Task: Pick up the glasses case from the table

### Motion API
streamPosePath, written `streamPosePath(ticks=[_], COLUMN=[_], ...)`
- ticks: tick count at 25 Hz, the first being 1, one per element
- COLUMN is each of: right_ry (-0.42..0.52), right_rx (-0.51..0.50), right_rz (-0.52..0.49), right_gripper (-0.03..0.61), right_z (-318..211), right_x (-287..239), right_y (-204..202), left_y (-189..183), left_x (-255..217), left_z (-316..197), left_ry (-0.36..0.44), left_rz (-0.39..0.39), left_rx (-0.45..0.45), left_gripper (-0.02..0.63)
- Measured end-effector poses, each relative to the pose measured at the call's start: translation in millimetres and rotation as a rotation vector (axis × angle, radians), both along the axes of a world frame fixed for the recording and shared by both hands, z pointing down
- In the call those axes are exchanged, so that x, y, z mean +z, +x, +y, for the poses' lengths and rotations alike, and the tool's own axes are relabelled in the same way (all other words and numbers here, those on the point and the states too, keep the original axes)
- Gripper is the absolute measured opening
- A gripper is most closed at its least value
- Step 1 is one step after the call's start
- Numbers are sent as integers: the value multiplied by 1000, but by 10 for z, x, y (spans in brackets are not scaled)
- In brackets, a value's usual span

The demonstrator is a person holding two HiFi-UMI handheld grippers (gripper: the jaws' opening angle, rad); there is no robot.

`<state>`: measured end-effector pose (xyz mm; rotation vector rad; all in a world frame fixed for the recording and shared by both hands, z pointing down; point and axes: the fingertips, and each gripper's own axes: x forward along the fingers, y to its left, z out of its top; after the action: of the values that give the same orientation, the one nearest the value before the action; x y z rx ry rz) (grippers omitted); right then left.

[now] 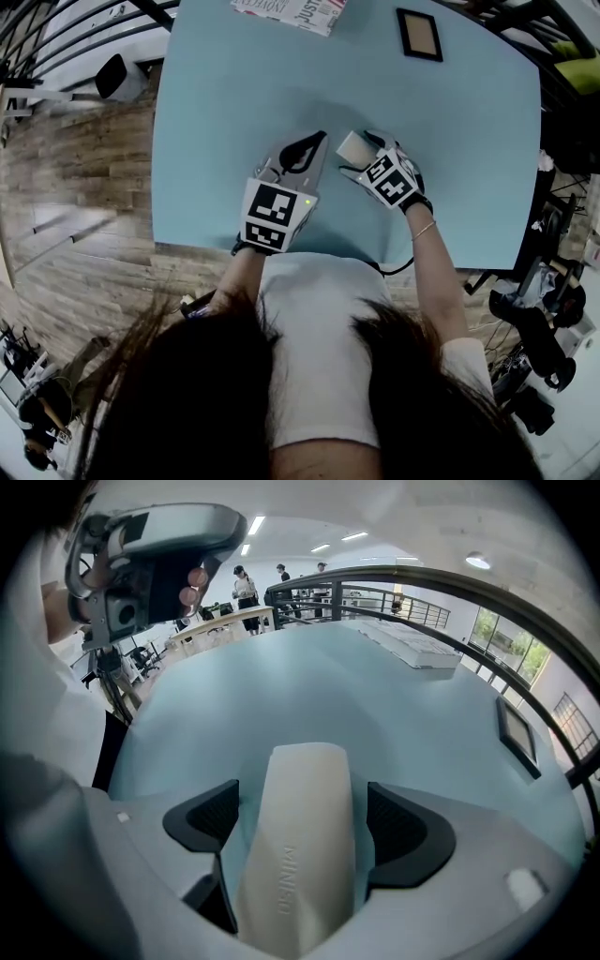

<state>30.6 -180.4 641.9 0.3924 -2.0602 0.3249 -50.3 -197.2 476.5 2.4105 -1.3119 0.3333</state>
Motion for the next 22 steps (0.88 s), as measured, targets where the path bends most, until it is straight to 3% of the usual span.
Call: streamPosePath(ticks=[22], right_ry=[1], right_rx=[-2], right_rz=[-34], right_gripper=[396], right_z=[12], right_x=[47], right_y=[9], left_y=[66], left_x=[-10], left_z=[1], left_ry=[-13], left_rz=[18], left_rx=[10], left_gripper=[57])
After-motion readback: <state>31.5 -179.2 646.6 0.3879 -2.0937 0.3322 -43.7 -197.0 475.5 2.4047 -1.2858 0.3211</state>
